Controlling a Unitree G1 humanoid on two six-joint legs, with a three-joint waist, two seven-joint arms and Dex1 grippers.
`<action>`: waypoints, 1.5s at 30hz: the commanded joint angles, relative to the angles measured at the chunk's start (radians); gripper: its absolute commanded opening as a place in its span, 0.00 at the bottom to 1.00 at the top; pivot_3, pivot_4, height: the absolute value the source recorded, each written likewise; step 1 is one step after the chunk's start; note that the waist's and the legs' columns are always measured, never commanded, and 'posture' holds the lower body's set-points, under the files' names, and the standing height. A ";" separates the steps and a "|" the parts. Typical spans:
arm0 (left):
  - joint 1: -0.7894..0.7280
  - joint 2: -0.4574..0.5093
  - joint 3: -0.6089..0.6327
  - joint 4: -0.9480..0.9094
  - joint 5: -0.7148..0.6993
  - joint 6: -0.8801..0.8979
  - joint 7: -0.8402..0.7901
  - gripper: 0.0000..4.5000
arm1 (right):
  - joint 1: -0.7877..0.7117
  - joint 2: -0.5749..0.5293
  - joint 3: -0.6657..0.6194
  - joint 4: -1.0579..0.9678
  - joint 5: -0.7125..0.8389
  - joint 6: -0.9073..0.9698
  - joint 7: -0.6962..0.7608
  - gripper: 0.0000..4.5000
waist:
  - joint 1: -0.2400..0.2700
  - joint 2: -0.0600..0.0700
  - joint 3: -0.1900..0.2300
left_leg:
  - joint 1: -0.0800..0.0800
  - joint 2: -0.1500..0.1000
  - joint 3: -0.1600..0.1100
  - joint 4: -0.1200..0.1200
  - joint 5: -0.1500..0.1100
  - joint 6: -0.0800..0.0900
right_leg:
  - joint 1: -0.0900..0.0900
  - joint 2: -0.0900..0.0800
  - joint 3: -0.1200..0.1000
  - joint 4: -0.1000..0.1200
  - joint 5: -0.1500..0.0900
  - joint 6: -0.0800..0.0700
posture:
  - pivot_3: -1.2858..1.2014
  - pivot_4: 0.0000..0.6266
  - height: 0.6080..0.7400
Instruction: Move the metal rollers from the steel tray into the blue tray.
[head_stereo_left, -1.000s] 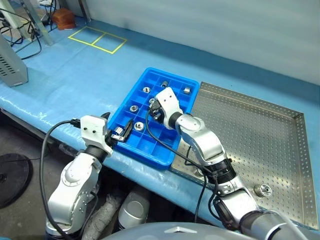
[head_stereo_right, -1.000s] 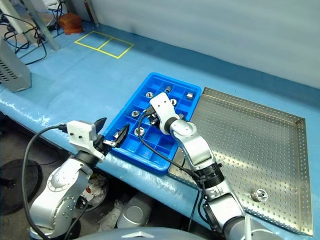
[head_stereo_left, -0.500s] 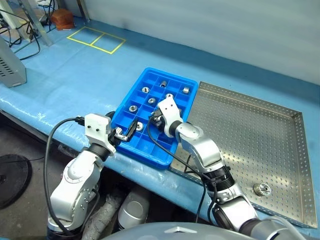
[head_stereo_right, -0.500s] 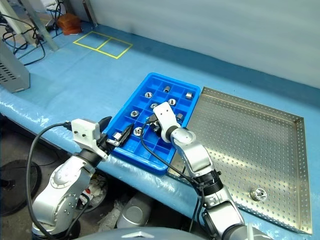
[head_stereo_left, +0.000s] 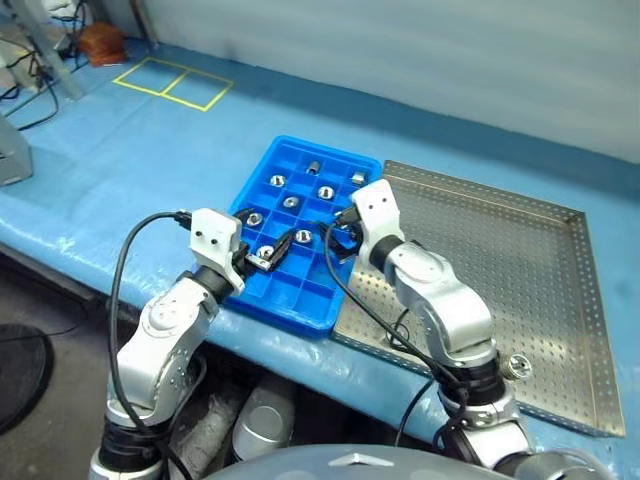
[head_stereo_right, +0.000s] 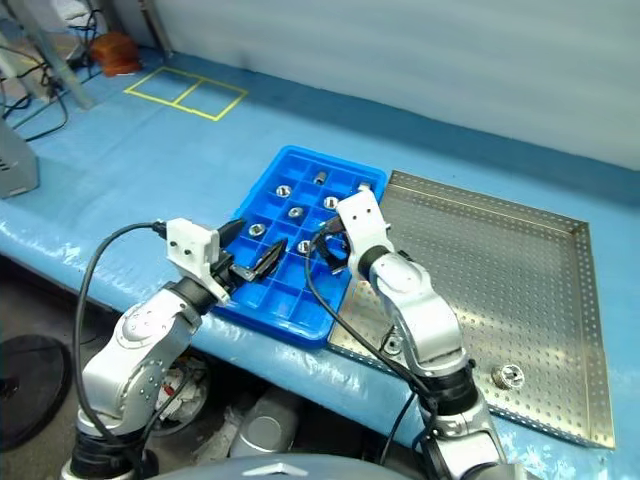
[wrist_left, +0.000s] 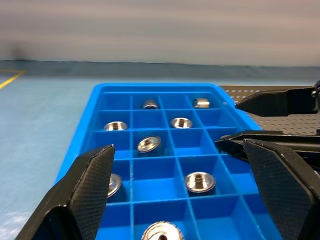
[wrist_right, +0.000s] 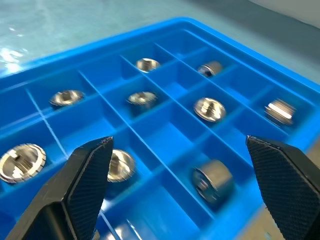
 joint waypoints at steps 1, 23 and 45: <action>-0.057 -0.014 -0.058 0.049 -0.021 -0.031 -0.067 1.00 | 0.049 -0.026 -0.054 -0.181 -0.012 0.150 -0.042 1.00 | -0.043 0.000 0.000 | 0.000 0.000 0.000 0.000 0.000 0.000 | 0.000 0.000 0.000 0.000 0.000 0.000 | 0.58 0.24 1.00; -0.104 0.017 -0.255 0.147 -0.013 -0.077 -0.322 1.00 | 0.258 0.056 -0.323 -0.425 -0.038 0.609 -0.127 1.00 | -0.371 0.002 0.000 | 0.019 0.000 -0.002 -0.002 0.001 0.003 | 0.014 0.001 0.006 0.005 -0.002 -0.003 | 0.52 0.24 1.00; -0.085 0.012 -0.249 0.121 -0.012 -0.070 -0.298 1.00 | 0.305 0.072 -0.335 -0.370 -0.029 0.529 -0.135 1.00 | -0.370 0.002 0.000 | 0.021 -0.002 0.001 -0.003 0.001 0.003 | 0.014 0.001 0.016 0.003 -0.001 -0.002 | 0.54 0.24 1.00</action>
